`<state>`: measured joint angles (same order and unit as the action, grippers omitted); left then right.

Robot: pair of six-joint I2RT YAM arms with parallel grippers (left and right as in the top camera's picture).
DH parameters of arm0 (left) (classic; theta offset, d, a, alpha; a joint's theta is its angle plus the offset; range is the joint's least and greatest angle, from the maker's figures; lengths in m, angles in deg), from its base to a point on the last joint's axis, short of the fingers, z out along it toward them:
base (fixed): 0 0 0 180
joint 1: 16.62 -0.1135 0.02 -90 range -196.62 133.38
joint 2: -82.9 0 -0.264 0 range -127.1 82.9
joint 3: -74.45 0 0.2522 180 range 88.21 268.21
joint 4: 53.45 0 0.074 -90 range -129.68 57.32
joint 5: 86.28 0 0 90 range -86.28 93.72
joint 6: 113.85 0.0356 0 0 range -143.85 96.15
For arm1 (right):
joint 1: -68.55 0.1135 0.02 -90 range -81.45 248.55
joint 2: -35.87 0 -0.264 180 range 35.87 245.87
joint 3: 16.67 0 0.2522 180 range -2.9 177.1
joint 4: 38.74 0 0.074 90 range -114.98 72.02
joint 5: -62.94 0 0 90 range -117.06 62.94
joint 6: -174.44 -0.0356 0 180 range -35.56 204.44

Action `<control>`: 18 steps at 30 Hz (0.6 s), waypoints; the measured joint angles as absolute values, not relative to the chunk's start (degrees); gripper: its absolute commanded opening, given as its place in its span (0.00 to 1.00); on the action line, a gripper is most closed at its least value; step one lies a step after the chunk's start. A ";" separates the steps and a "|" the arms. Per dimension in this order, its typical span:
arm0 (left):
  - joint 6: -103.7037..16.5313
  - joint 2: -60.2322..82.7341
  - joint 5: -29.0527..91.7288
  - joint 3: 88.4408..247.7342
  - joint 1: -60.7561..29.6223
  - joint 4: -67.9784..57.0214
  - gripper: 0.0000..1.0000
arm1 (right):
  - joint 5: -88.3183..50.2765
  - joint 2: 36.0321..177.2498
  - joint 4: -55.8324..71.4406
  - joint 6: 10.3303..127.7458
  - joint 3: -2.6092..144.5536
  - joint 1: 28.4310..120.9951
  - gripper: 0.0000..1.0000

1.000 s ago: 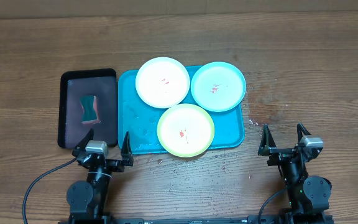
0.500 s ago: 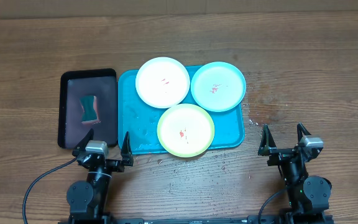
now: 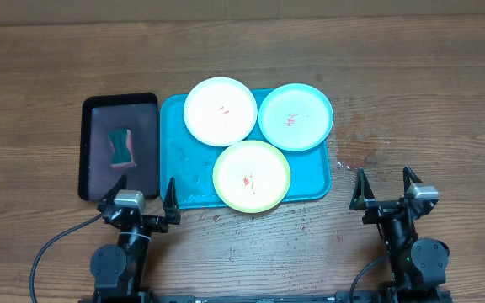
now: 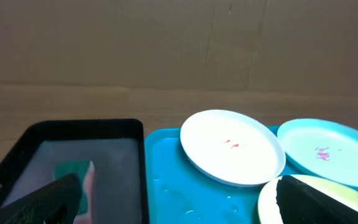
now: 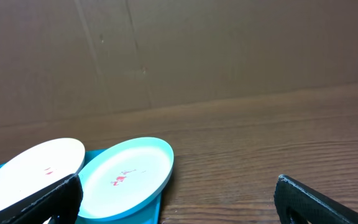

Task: Clean dirty plates on tray and stack at the side

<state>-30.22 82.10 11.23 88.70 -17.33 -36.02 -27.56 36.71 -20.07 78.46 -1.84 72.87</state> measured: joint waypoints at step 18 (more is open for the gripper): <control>-34.81 70.54 9.52 106.82 -17.33 -20.48 1.00 | -26.73 53.80 -12.45 75.55 12.32 72.87 1.00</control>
<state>-34.81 70.54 9.52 106.82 -17.33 -20.48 -26.73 53.80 -12.45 75.55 12.32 72.87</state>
